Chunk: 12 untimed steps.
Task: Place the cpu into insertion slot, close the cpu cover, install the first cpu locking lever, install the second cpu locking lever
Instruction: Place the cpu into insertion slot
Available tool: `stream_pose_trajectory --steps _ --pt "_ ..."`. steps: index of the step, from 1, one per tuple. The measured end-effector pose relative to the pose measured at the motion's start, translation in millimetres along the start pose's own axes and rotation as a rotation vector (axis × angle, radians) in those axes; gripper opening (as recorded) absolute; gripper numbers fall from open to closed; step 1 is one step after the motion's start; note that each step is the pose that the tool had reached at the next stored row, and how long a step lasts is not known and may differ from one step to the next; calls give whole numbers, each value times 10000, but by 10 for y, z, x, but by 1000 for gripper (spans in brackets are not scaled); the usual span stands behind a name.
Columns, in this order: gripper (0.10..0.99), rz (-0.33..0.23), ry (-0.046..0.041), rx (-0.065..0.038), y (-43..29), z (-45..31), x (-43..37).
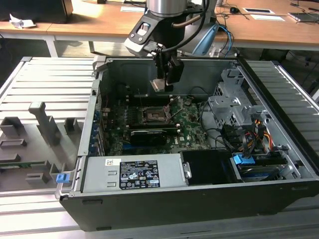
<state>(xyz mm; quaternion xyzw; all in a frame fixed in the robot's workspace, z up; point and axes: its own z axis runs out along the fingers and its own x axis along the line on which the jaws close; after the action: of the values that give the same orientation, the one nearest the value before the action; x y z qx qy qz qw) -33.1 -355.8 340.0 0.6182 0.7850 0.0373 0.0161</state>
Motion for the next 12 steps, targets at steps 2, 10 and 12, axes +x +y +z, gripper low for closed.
stream_pose_trajectory --steps 2,10,12 --pt "541 117 -8 0 -1 4 0" --pt "541 437 -32 -1 -1 14 0" --pt "541 481 -35 -1 -1 15 0"
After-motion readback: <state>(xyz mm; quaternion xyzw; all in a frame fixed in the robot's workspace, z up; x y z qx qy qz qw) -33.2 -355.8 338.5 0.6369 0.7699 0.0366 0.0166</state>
